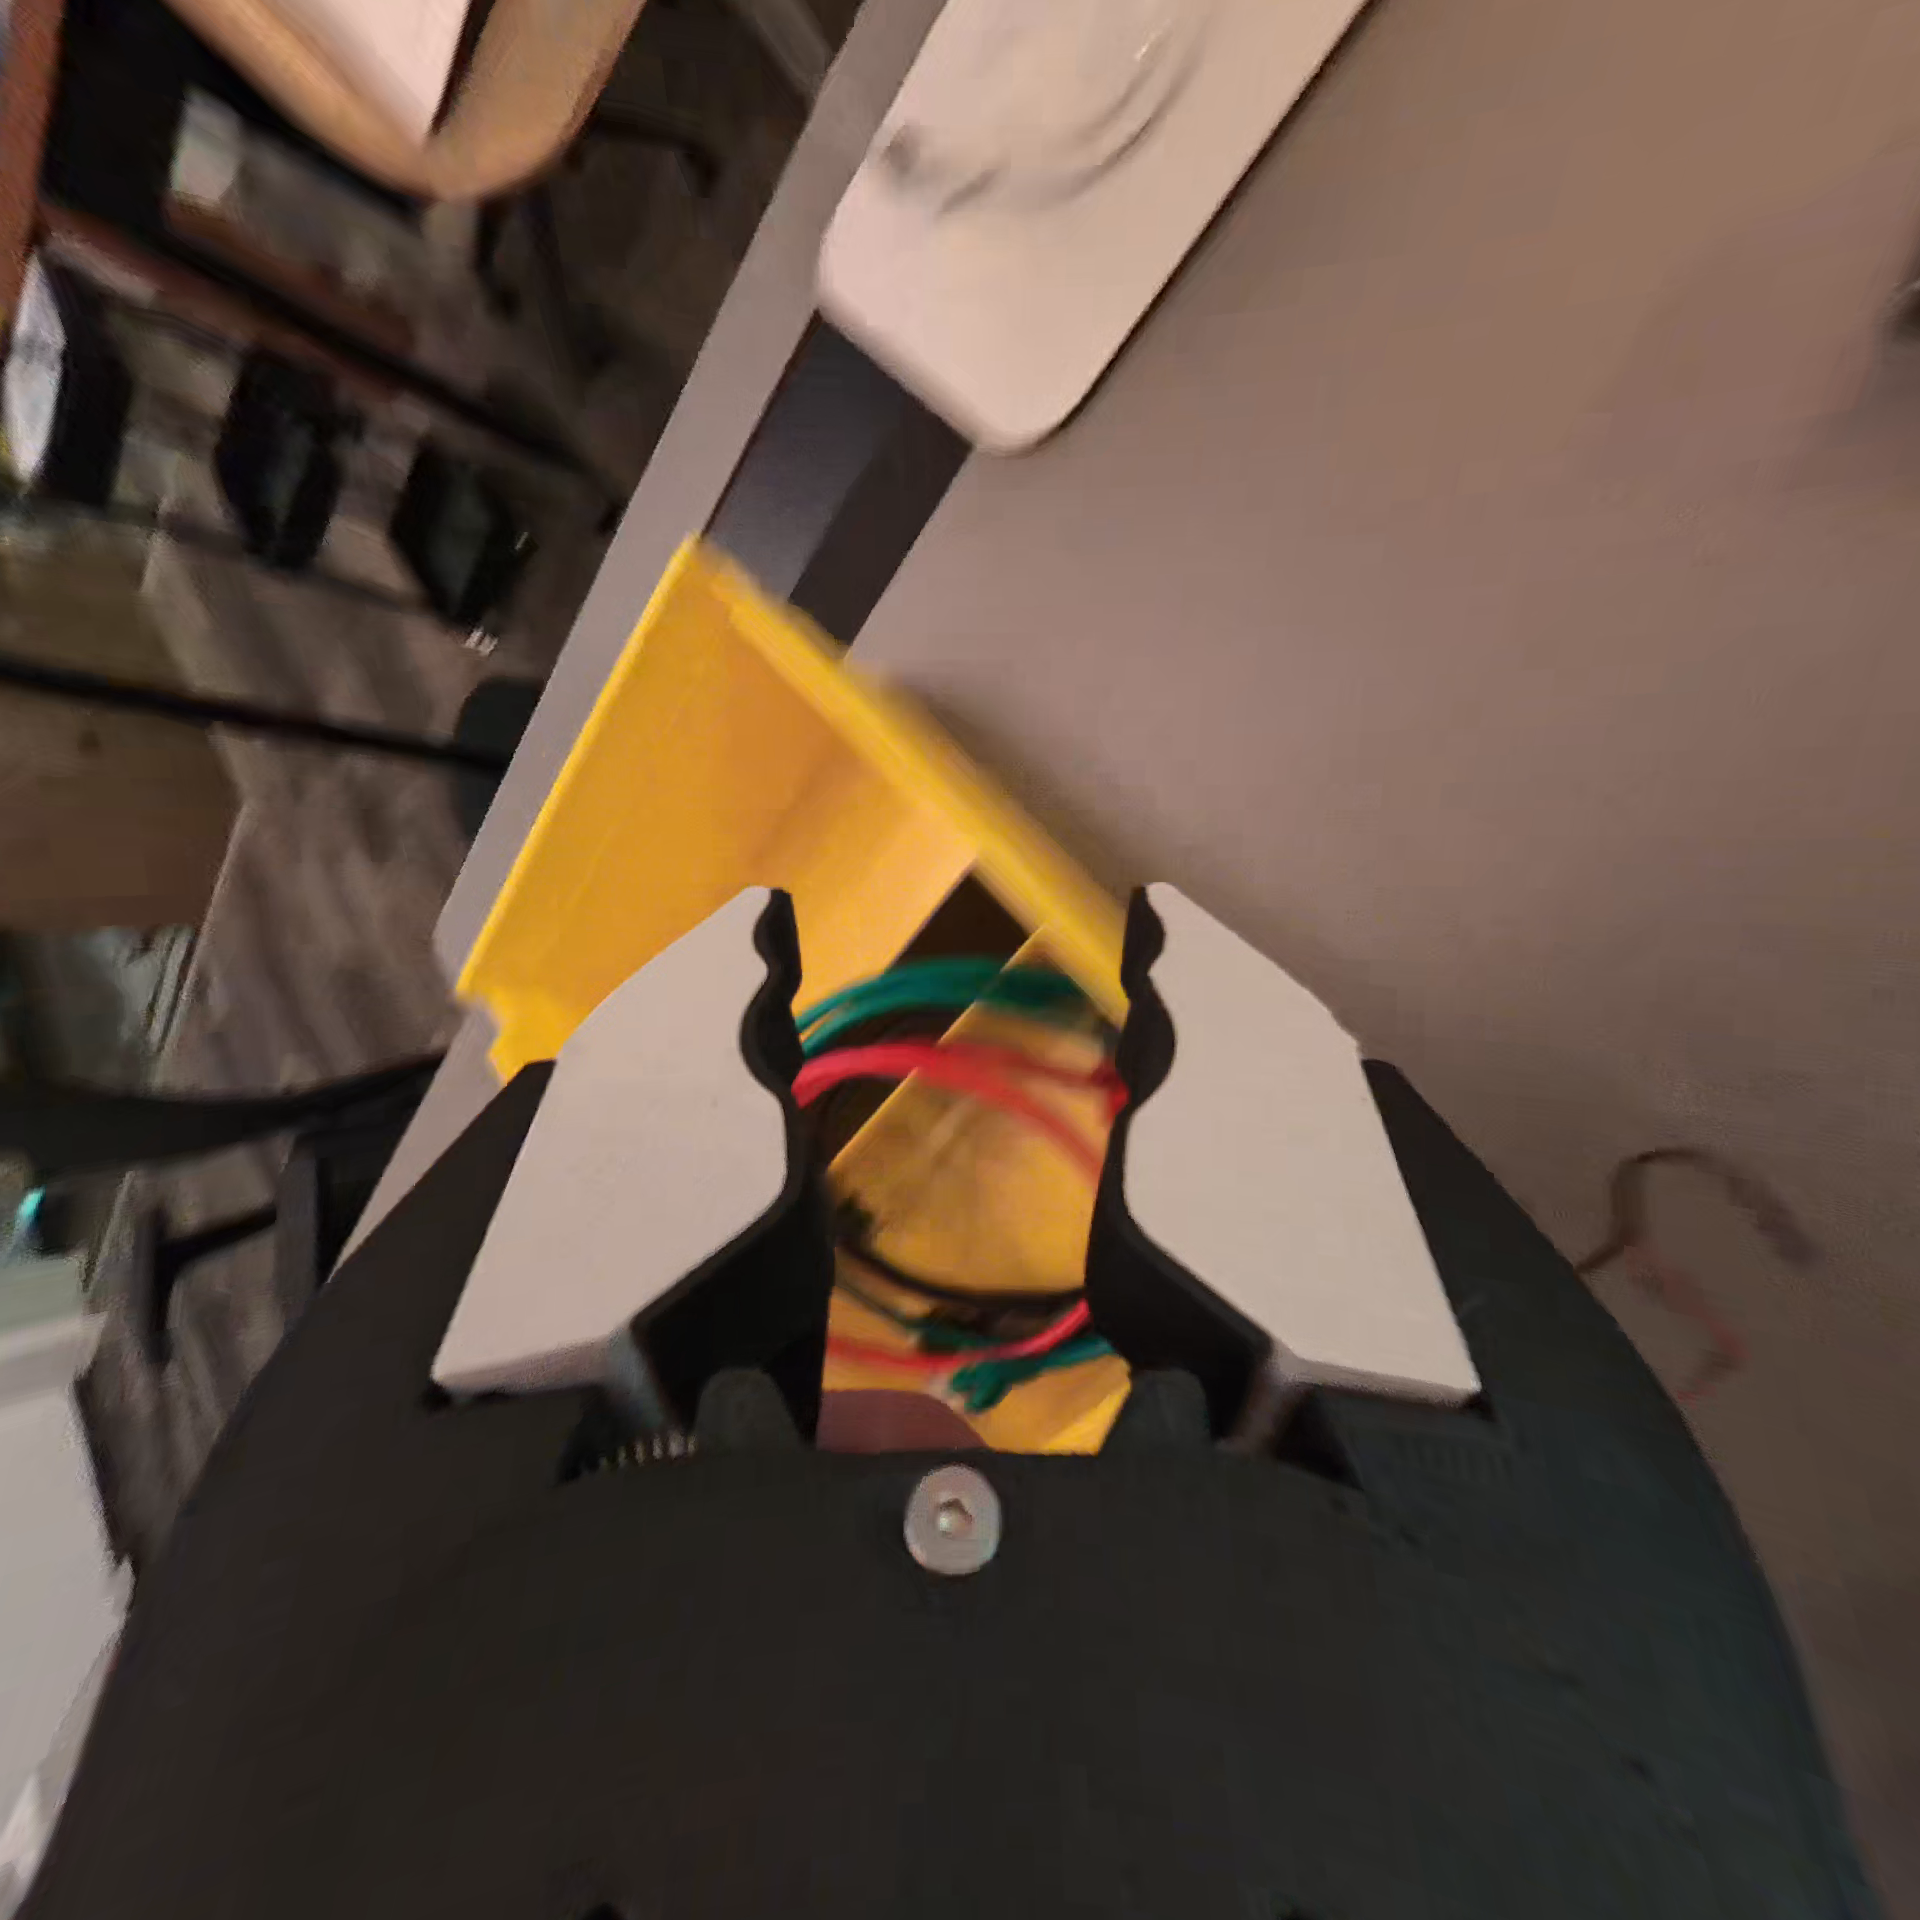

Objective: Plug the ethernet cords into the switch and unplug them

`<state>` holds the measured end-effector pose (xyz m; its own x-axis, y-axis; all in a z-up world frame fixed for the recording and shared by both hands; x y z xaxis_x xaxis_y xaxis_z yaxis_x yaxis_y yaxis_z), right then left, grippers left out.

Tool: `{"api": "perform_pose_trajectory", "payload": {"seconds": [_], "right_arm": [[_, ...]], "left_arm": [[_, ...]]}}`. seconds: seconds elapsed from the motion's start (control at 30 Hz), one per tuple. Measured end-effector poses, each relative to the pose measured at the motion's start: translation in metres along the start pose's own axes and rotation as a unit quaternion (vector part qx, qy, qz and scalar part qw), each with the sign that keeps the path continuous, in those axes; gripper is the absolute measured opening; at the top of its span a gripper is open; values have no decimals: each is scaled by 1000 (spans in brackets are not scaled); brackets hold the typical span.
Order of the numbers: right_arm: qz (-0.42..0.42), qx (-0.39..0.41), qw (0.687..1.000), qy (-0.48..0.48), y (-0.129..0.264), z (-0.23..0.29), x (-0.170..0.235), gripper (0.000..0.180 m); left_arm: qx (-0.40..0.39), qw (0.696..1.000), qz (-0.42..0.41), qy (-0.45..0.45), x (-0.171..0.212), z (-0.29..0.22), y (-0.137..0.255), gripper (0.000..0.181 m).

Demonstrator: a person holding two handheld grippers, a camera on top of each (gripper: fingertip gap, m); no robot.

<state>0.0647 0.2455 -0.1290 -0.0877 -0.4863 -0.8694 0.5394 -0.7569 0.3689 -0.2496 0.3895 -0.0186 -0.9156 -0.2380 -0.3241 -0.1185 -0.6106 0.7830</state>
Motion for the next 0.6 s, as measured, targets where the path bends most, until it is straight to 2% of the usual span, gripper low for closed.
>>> {"api": "perform_pose_trajectory", "payload": {"seconds": [0.03, 0.13, 0.23, 0.33, 0.37, 0.53, 0.57, 0.6], "right_arm": [[1, 0, 1000, 1, 0, 0, 0, 59], [5, 4, 1000, 10, -1, 2, 0, 59], [10, 9, 1000, 24, -2, 5, 1, 60], [11, 11, 1000, 26, -2, 5, 1, 60], [11, 10, 1000, 24, -2, 5, 1, 60], [11, 4, 1000, 13, -2, 3, 1, 60], [11, 3, 1000, 13, -2, 3, 1, 60], [10, 3, 1000, 13, -2, 3, 1, 60]], "left_arm": [[-10, 1000, 19, 12, 21, 15, -5, 59], [-24, 996, 79, 42, 75, 45, -30, 58], [-28, 991, 122, 50, 109, 55, -54, 53], [-26, 989, 130, 62, 121, 56, -63, 16], [-26, 990, 121, 70, 121, 57, -62, 12], [-63, 988, 127, 56, 126, 63, -64, 13], [-65, 988, 125, 56, 126, 64, -65, 20], [-68, 988, 126, 57, 125, 65, -66, 38]]}}
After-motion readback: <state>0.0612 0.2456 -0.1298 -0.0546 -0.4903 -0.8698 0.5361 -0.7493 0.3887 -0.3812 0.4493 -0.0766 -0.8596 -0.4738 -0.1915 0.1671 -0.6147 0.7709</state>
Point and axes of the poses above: each gripper's, where its closed fingertips meet, y back along the fingers, x out of its underside, z = x × y across the jaws, the point moved 7 cm from there along y, back along the fingers, and after that the axes turned 10 degrees about z, right-handed, at the moved point
